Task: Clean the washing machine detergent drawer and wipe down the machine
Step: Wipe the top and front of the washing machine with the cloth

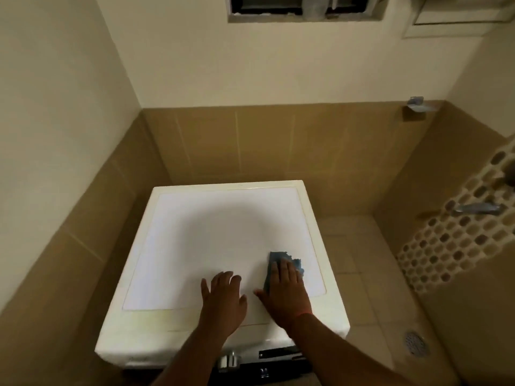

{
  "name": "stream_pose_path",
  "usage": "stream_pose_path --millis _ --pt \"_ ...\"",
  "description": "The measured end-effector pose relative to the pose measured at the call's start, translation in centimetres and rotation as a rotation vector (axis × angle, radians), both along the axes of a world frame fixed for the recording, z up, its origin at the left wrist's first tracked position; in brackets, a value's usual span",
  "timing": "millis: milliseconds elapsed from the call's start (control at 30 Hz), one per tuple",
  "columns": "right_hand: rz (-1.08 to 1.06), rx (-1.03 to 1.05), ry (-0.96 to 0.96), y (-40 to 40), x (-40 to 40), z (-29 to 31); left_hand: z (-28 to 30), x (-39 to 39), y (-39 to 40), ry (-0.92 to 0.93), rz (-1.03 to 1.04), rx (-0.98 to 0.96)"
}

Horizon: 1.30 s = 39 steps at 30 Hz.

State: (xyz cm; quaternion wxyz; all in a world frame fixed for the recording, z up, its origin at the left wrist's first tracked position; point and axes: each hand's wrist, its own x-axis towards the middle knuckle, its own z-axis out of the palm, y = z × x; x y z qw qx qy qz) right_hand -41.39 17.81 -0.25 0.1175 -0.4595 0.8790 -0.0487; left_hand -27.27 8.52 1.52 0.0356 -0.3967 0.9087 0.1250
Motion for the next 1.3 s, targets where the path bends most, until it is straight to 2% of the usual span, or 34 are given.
stream_pose_path --millis 100,200,300,400,533,600,767,867,933,1100,1200,1300 --pt "0.011 -0.053 0.000 -0.7 -0.4 -1.5 -0.4 1.2 0.6 0.073 0.077 -0.065" --pt "0.109 -0.069 0.045 -0.4 -1.0 -2.6 -0.3 3.7 0.9 0.135 0.142 -0.135" --pt "0.300 -0.107 0.092 1.5 -1.6 -3.3 -0.3 6.1 1.0 0.127 0.233 -0.186" --pt "0.524 -0.155 0.087 5.2 -2.1 -4.0 -0.6 7.4 1.1 0.095 0.345 -0.152" --pt "0.712 -0.096 0.136 10.3 -2.7 -4.1 -1.1 7.5 1.6 0.126 0.323 -0.185" --pt "0.711 -0.059 0.178 11.0 -4.0 -4.0 -1.4 7.0 2.1 0.140 0.288 -0.206" --pt "0.337 -0.019 0.137 9.6 -3.0 -3.7 -2.3 5.7 3.9 0.087 0.183 -0.224" --pt "0.444 -0.020 0.135 11.2 -0.6 -4.2 -2.8 5.0 5.2 0.091 0.166 -0.199" --pt "0.532 -0.006 0.170 12.9 -1.8 -4.2 -3.0 4.8 6.0 0.098 0.155 -0.195" --pt "0.321 -0.022 0.166 14.3 -5.4 -3.7 -2.5 4.9 6.6 0.102 0.192 -0.207" --pt "0.522 -0.021 0.179 15.5 -4.9 -3.6 -1.9 4.7 6.7 0.108 0.232 -0.251" --pt "0.724 -0.030 0.263 15.4 -8.6 -3.6 -1.4 4.0 7.1 0.141 0.278 -0.297"
